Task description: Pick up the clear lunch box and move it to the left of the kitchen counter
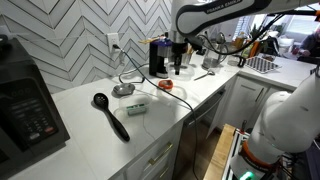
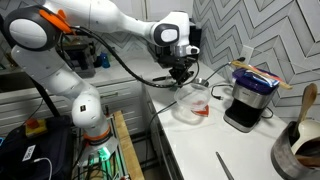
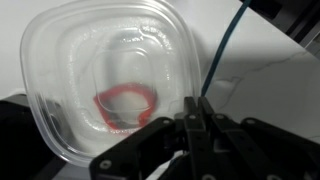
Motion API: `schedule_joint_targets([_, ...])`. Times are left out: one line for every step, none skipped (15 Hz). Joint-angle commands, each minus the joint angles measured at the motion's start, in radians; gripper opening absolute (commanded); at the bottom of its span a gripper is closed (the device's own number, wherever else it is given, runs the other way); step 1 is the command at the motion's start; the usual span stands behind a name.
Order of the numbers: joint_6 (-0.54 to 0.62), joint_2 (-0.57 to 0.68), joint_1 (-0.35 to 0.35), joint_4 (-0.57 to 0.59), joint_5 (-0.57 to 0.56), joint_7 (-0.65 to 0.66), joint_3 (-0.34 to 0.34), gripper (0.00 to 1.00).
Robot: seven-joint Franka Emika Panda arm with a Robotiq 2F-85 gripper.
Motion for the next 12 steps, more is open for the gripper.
schedule_joint_targets([-0.003, -0.012, 0.02, 0.003, -0.003, 0.004, 0.0, 0.07])
schedule_joint_targets([-0.003, -0.023, 0.026, 0.003, -0.003, 0.004, 0.003, 0.07])
schedule_joint_targets([-0.003, -0.03, 0.027, 0.003, -0.003, 0.004, 0.003, 0.07])
schedule_joint_targets([-0.003, -0.033, 0.027, 0.003, -0.003, 0.004, 0.001, 0.07])
schedule_joint_targets([-0.003, -0.033, 0.027, 0.003, -0.003, 0.004, 0.0, 0.02])
schedule_joint_targets([0.029, -0.03, 0.037, 0.0, 0.0, -0.009, 0.003, 0.02])
schedule_joint_targets([0.094, -0.01, 0.075, 0.008, 0.013, -0.063, 0.018, 0.02])
schedule_joint_targets([0.114, 0.008, 0.091, 0.024, 0.005, -0.066, 0.038, 0.02])
schedule_joint_targets([0.131, 0.032, 0.117, 0.051, -0.009, -0.05, 0.077, 0.02])
schedule_joint_targets([0.15, 0.049, 0.137, 0.071, -0.017, -0.054, 0.099, 0.02])
schedule_joint_targets([0.151, 0.081, 0.154, 0.112, -0.047, -0.045, 0.135, 0.02])
schedule_joint_targets([0.167, 0.107, 0.169, 0.139, -0.062, -0.059, 0.156, 0.02])
